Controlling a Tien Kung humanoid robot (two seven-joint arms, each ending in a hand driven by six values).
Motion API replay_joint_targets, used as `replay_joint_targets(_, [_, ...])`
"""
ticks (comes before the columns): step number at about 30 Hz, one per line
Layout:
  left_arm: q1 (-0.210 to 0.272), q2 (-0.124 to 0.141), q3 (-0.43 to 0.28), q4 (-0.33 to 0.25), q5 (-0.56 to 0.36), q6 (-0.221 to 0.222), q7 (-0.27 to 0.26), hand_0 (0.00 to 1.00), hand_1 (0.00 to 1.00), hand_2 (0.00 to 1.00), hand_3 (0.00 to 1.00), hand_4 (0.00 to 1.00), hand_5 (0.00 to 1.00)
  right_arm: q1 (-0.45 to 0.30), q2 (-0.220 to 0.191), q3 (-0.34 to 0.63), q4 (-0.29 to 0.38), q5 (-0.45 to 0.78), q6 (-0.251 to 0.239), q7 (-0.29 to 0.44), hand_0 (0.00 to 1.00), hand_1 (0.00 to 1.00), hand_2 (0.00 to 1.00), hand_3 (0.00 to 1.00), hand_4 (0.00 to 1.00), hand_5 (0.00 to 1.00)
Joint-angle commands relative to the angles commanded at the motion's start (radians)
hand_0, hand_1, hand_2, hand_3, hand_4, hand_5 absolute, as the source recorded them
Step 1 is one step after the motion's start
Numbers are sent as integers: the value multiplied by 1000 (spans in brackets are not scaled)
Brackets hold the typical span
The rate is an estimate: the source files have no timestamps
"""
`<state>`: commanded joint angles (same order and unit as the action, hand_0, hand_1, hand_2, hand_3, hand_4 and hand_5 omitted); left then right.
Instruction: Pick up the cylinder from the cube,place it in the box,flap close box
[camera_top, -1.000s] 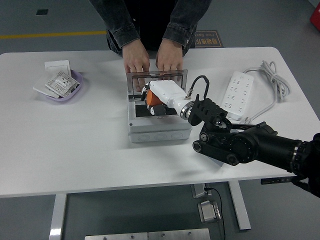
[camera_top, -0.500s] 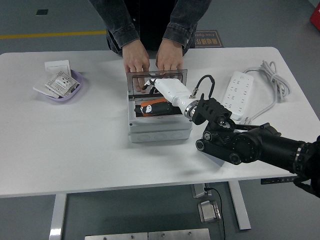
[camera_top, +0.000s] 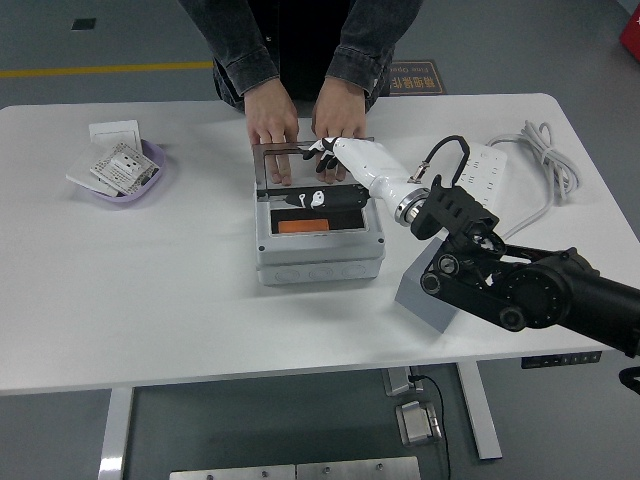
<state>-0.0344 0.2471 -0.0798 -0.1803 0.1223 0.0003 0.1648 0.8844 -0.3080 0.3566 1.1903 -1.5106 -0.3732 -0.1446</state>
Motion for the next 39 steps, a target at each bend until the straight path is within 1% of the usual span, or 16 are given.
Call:
replay_joint_targets(2, [0, 0, -15, 0, 16, 0, 4, 650, 697, 591, 592, 578, 168, 6, -14, 24, 40, -2, 9, -8, 688, 582, 605, 689, 998, 701])
replay_joint_targets(4, [0, -1, -11, 0, 13, -1, 4, 650, 697, 591, 592, 578, 168, 23, -19, 40, 70, 2, 16, -12, 688, 582, 605, 689, 998, 701])
replay_joint_targets(6, [-2, -1, -1, 0, 5, -1, 3, 650, 697, 591, 592, 578, 168, 42, -17, 45, 73, 8, 20, -14, 688, 582, 605, 689, 998, 701])
replay_joint_targets(7, [-2, -1, 2, 0, 2, -1, 2, 649, 697, 590, 591, 571, 162, 54, -13, 45, 65, 13, 21, -14, 666, 569, 605, 691, 998, 704])
replay_joint_targets(10, [-5, -1, 2, 0, 2, -1, 3, 649, 697, 590, 591, 571, 162, 95, 13, 23, 7, 51, 22, -5, 666, 569, 605, 691, 998, 704])
replay_joint_targets(12, [-7, -1, -2, 0, 8, -1, 5, 649, 697, 590, 591, 571, 162, 121, 37, -4, -38, 86, 20, 7, 666, 569, 605, 691, 998, 704])
replay_joint_targets(15, [-9, -1, -11, 0, 21, -2, 9, 649, 697, 589, 591, 563, 152, 154, 79, -54, -115, 145, 16, 28, 663, 568, 611, 692, 998, 705])
replay_joint_targets(19, [-12, -3, -18, 0, 33, -2, 12, 649, 697, 588, 590, 562, 151, 182, 122, -107, -217, 219, 11, 52, 667, 571, 612, 694, 998, 703])
replay_joint_targets(22, [-13, -3, -26, 0, 42, -2, 13, 649, 697, 588, 590, 562, 151, 192, 138, -127, -281, 253, 10, 63, 667, 571, 612, 694, 998, 703])
replay_joint_targets(24, [-14, -3, -45, 0, 63, -3, 17, 649, 697, 588, 590, 562, 151, 195, 145, -135, -319, 265, 8, 69, 667, 571, 612, 694, 998, 703])
replay_joint_targets(25, [-14, -3, -54, 0, 72, -3, 18, 648, 696, 587, 589, 561, 149, 196, 147, -138, -331, 269, 8, 71, 684, 605, 621, 694, 998, 712])
replay_joint_targets(26, [-14, -3, -65, 0, 84, -3, 20, 648, 696, 587, 589, 561, 149, 196, 149, -140, -343, 273, 7, 73, 684, 605, 621, 694, 998, 712])
replay_joint_targets(28, [-14, -3, -72, 0, 93, -4, 22, 648, 696, 587, 589, 561, 149, 196, 152, -144, -353, 281, 5, 77, 684, 605, 621, 694, 998, 712])
replay_joint_targets(33, [-15, -4, -32, 0, 55, -3, 13, 648, 696, 587, 588, 560, 148, 182, 155, -159, -355, 290, -2, 85, 692, 609, 623, 692, 998, 718])
replay_joint_targets(37, [-16, -6, -16, 0, 38, -3, 9, 648, 695, 587, 588, 560, 148, 160, 144, -171, -324, 278, -7, 85, 691, 613, 621, 693, 995, 718])
replay_joint_targets(39, [-15, -6, -18, 0, 38, -3, 9, 648, 695, 587, 588, 560, 148, 146, 131, -170, -298, 264, -9, 84, 691, 613, 621, 693, 995, 718])
